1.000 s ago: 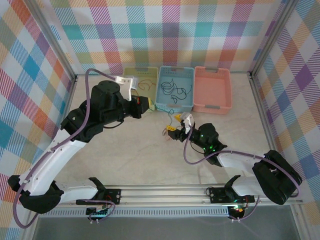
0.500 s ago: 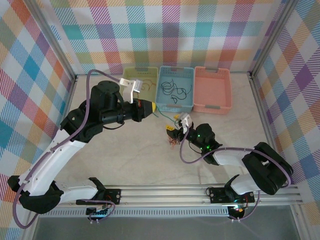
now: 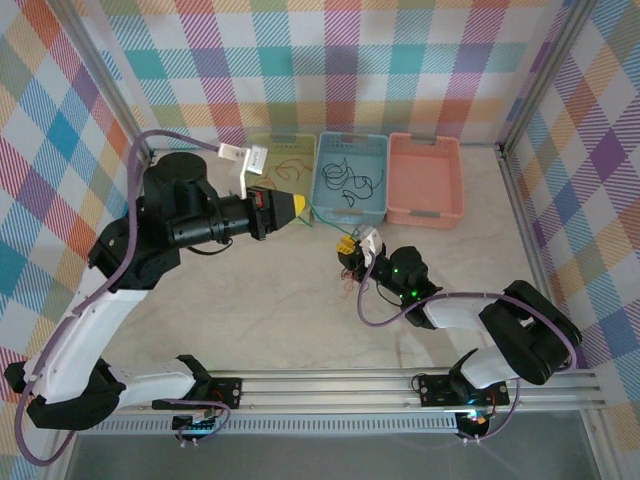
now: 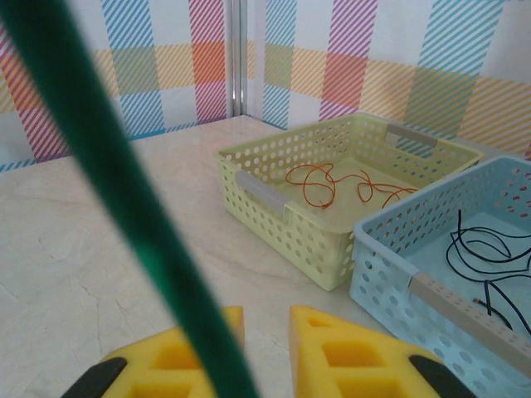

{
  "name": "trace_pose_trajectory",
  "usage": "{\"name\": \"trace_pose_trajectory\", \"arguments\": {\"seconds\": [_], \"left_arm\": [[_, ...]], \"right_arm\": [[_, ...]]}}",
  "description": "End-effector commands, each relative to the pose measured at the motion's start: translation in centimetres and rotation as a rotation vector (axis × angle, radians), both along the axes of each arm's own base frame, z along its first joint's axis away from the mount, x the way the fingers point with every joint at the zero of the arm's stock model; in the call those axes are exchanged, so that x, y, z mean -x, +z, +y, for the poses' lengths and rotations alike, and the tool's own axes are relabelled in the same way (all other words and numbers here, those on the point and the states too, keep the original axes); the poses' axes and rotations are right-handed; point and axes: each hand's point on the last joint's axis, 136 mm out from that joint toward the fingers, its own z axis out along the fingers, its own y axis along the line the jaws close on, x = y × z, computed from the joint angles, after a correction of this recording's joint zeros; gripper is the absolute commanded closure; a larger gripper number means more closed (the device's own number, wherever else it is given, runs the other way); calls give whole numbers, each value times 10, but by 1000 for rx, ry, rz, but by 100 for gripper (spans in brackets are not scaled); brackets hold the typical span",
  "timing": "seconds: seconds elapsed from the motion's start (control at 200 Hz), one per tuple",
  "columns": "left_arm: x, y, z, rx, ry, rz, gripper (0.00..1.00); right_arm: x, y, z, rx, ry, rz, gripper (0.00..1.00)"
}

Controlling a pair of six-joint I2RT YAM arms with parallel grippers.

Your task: Untangle the cables

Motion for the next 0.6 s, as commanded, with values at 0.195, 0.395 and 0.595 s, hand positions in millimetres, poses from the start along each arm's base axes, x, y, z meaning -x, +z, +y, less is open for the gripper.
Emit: {"name": "trace_pose_trajectory", "arguments": {"seconds": [0.195,0.395,0.595], "left_arm": [[11,61,35,37,93,-149,100],[29,130,86,109,249,-328,100],[51,169,140,195,406,-461,100]], "right_arm": [[-5,3,7,1,10,2,84],[-11,-4,5,28,-19,31,85],[-14,-15,6,65,-26,73,84]]}}
